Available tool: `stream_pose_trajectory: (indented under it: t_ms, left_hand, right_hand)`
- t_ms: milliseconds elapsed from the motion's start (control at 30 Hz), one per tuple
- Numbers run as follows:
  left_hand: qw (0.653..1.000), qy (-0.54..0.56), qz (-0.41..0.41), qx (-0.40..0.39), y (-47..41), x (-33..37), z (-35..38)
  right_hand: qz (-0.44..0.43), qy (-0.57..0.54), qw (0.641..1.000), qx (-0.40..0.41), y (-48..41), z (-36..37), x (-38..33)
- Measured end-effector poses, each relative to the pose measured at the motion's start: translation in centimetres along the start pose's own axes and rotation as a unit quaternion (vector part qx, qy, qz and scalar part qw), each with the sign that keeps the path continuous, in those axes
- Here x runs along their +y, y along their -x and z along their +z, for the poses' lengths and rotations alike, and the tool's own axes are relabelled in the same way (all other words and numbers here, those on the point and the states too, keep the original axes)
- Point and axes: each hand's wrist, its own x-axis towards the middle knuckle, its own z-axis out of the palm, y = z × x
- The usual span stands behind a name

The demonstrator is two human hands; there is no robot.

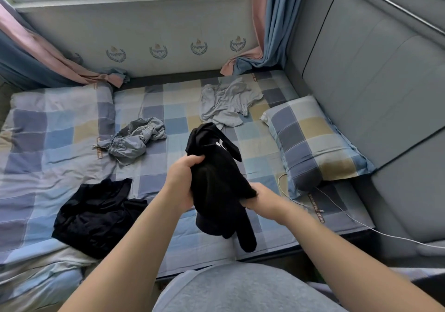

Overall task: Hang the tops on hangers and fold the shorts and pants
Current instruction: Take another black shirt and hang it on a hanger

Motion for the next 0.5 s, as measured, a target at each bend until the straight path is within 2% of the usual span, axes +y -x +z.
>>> stream_pose_trajectory:
  t_ms: [100, 200, 400, 500]
  left_hand:
    - [0.999, -0.008, -0.037, 0.004, 0.1, 0.2, -0.3]
    - [0.999, -0.011, -0.004, 0.040, -0.8, 0.8, -1.2]
    - [0.978, -0.111, 0.053, 0.168, -3.3, 0.6, -3.1]
    - [0.947, -0.210, 0.136, 0.200, -2.7, -0.3, -3.0]
  right_hand:
    - [-0.042, -0.024, 0.993, 0.108, -1.0, -0.1, 0.0]
    - [-0.072, -0.012, 0.982, 0.176, -1.4, -1.6, -0.5]
    - [-0.154, -0.005, 0.966, 0.206, 0.0, -4.4, -4.0]
    - [-0.198, -0.006, 0.955, 0.221, 0.9, -5.0, -6.4]
